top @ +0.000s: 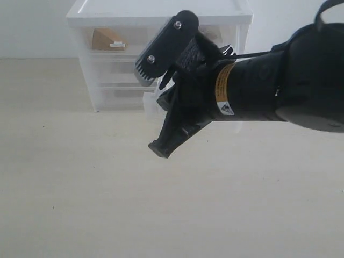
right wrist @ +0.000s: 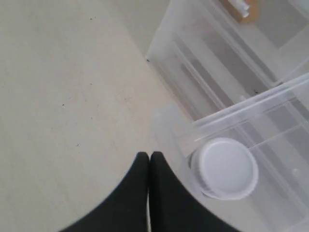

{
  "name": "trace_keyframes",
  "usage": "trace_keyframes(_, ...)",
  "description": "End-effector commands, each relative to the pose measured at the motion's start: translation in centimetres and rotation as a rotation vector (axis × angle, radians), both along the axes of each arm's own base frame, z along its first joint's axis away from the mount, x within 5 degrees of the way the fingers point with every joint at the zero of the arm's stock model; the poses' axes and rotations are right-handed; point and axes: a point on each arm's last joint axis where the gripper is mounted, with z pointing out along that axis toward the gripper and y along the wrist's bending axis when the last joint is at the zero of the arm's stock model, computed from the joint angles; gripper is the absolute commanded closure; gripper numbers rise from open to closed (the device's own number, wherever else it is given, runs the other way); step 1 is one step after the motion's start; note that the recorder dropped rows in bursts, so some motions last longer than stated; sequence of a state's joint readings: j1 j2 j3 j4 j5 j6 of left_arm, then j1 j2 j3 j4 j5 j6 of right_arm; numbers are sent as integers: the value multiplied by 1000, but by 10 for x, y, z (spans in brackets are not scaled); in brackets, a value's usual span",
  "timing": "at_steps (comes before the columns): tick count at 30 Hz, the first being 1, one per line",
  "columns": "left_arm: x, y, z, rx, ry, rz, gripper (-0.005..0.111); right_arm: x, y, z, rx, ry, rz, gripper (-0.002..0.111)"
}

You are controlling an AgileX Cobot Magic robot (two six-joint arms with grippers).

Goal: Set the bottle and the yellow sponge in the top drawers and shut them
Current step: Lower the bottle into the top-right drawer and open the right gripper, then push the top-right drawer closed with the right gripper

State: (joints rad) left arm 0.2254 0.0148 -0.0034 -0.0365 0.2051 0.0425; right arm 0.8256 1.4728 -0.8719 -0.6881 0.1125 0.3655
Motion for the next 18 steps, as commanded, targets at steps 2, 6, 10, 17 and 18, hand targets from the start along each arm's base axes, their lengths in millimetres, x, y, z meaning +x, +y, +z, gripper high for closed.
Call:
trace_keyframes(2, 0, 0, -1, -16, 0, -2, 103, 15, 4, -10, 8, 5, 3, 109)
trace_keyframes(6, 0, 0, -1, -16, 0, -2, 103, 42, -18, -10, 32, -4, -89, 109)
trace_keyframes(10, 0, 0, -1, -16, 0, -2, 103, 65, -39, -13, 67, -16, -157, 109)
trace_keyframes(17, 0, 0, -1, -16, 0, -2, 103, 90, -58, -19, 93, 25, -278, 109)
trace_keyframes(18, 0, 0, -1, -16, 0, -2, 103, 88, -59, -16, 101, 28, -291, 109)
